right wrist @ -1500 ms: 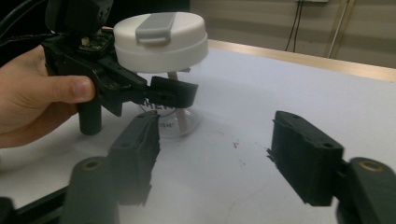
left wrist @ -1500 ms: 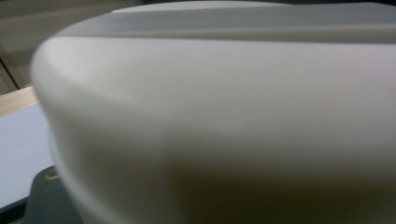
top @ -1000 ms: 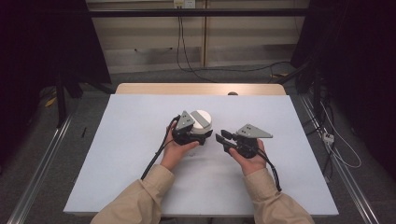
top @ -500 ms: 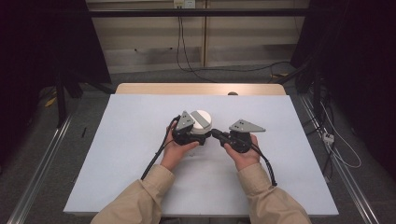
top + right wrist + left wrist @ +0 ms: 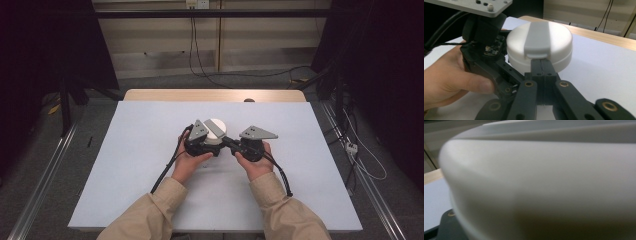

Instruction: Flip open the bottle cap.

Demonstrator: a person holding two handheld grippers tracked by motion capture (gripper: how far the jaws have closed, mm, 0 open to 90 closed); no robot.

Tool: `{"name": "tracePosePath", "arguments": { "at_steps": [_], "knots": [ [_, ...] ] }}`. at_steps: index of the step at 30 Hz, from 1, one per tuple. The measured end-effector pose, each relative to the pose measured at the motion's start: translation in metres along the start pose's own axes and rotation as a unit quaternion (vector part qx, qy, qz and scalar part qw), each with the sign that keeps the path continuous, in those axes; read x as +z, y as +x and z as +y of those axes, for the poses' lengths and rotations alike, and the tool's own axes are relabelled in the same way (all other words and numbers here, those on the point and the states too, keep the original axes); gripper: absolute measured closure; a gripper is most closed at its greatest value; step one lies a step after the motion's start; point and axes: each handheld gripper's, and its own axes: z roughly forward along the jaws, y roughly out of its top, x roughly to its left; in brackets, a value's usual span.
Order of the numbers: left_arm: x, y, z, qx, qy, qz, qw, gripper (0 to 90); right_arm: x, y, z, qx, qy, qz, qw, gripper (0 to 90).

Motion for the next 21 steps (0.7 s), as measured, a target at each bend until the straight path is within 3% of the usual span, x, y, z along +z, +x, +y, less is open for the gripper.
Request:
{"name": "tracePosePath", "arguments": {
  "at_steps": [21],
  "knots": [
    [0.000, 0.002, 0.000, -0.002, 0.003, -0.002, 1.0000, 18.7, -0.002, -0.001, 0.013, -0.001, -0.026, -0.001, 0.9997, 90.0]
  ]
}}
